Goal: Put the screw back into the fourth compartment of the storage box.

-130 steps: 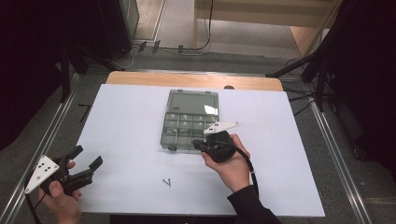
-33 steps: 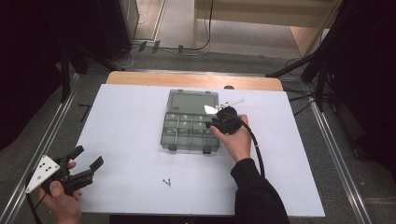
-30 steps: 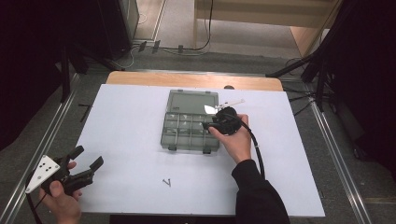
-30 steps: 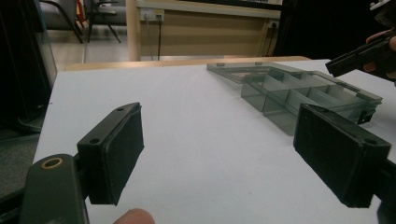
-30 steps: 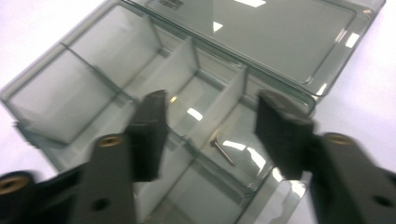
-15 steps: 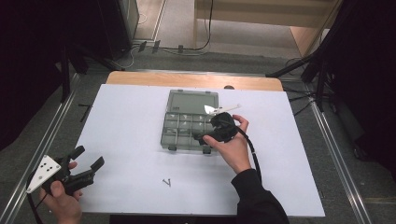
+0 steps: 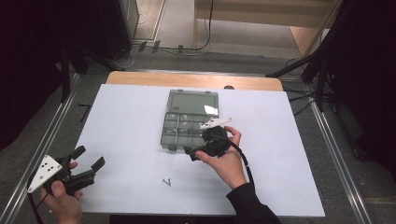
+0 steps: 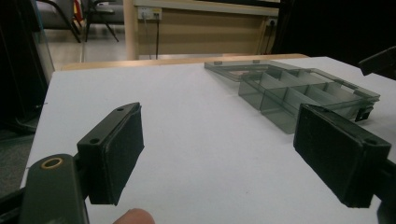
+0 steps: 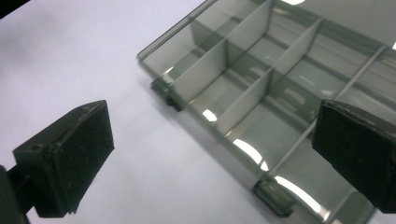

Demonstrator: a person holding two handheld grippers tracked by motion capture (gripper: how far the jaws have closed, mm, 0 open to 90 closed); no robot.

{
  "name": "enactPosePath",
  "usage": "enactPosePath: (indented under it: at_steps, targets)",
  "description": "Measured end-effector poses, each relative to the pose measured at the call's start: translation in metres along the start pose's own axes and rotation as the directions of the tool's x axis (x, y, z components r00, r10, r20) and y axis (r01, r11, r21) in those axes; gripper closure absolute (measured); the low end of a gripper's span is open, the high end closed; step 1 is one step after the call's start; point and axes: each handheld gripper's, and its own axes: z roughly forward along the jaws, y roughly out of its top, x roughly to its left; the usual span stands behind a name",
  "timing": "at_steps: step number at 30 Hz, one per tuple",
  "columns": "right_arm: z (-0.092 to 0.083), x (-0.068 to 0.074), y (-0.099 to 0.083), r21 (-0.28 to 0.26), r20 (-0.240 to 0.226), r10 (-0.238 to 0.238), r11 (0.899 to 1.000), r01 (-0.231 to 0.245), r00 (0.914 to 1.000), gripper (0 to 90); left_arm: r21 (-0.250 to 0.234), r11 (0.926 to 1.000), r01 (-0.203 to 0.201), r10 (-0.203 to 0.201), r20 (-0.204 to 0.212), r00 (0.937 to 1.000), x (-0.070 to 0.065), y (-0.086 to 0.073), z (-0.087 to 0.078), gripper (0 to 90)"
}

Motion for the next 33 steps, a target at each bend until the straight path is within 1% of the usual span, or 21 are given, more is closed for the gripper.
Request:
enactPosePath:
  at_steps: [1,2,5,7,9,10,12,13,16,18,19,23,24,26,27,28,31,33]
  targets:
    - [0.000,0.004,-0.002,0.000,0.000,-0.013,1.000,0.013,0.9999,0.0,0.000,1.0000,0.000,0.000,-0.001,1.0000,0.000,0.000,0.000,16.4]
    - [0.001,0.007,-0.004,0.000,-0.010,-0.017,1.000,0.017,0.9998,0.1,0.000,1.0000,0.002,-0.002,-0.001,1.0000,0.000,0.000,0.000,16.4]
    - [0.001,0.017,-0.008,0.008,-0.026,-0.020,1.000,0.021,0.9995,3.9,0.000,1.0000,0.003,-0.003,-0.001,1.0000,0.001,0.000,0.000,16.4]
    - [0.002,0.024,-0.011,0.013,-0.045,-0.035,0.999,0.036,0.9984,9.8,-0.002,1.0000,0.005,-0.005,-0.002,1.0000,0.001,0.000,0.000,16.4]
    - [0.003,0.031,-0.014,0.020,-0.056,-0.036,0.999,0.037,0.9978,14.7,-0.001,1.0000,0.003,-0.003,-0.002,1.0000,0.001,0.000,0.000,16.4]
    - [0.004,0.035,-0.016,0.022,-0.066,-0.040,0.999,0.041,0.9971,16.2,0.001,1.0000,0.003,-0.003,-0.003,1.0000,0.001,0.000,-0.001,16.4]
    - [0.007,0.041,-0.020,0.032,-0.078,-0.050,0.998,0.053,0.9957,22.0,0.000,1.0000,0.006,-0.006,-0.004,1.0000,0.001,0.000,-0.001,16.4]
    - [0.008,0.044,-0.021,0.035,-0.081,-0.047,0.998,0.050,0.9956,24.6,-0.001,1.0000,0.007,-0.007,-0.004,1.0000,0.001,0.000,-0.001,16.4]
    - [0.013,0.053,-0.027,0.047,-0.087,-0.060,0.997,0.065,0.9944,29.5,-0.001,1.0000,0.007,-0.007,-0.003,1.0000,0.001,0.000,-0.001,16.4]
    - [0.016,0.059,-0.031,0.055,-0.082,-0.057,0.997,0.062,0.9950,38.0,-0.001,1.0000,0.005,-0.005,-0.002,1.0000,0.001,0.000,-0.001,16.4]
    - [0.017,0.061,-0.033,0.056,-0.081,-0.057,0.997,0.062,0.9951,41.7,0.001,1.0000,0.004,-0.004,-0.002,1.0000,0.001,0.000,-0.001,16.4]
    - [0.024,0.069,-0.040,0.079,-0.091,-0.060,0.995,0.067,0.9940,47.7,0.002,1.0000,0.007,-0.007,-0.003,1.0000,0.001,0.000,-0.001,16.3]
    - [0.026,0.071,-0.041,0.084,-0.086,-0.066,0.994,0.073,0.9941,49.2,0.001,1.0000,0.007,-0.007,-0.004,1.0000,0.001,0.000,-0.001,16.4]
    - [0.029,0.075,-0.044,0.089,-0.077,-0.065,0.993,0.072,0.9948,50.3,-0.003,1.0000,0.008,-0.008,-0.002,1.0000,0.002,0.000,-0.001,16.4]
    - [0.030,0.077,-0.045,0.090,-0.074,-0.062,0.994,0.068,0.9953,52.5,-0.004,1.0000,0.008,-0.008,-0.002,1.0000,0.002,0.000,-0.001,16.4]
    - [0.031,0.077,-0.046,0.088,-0.078,-0.064,0.994,0.071,0.9949,53.9,-0.004,1.0000,0.008,-0.008,-0.003,1.0000,0.002,0.000,-0.001,16.4]
    - [0.034,0.081,-0.050,0.088,-0.105,-0.051,0.994,0.060,0.9932,58.0,-0.004,1.0000,0.008,-0.008,-0.003,1.0000,0.003,0.000,-0.001,16.4]
    - [0.035,0.083,-0.054,0.097,-0.106,-0.055,0.993,0.065,0.9929,59.5,-0.005,0.9999,0.009,-0.009,-0.002,1.0000,0.003,0.000,-0.001,16.4]
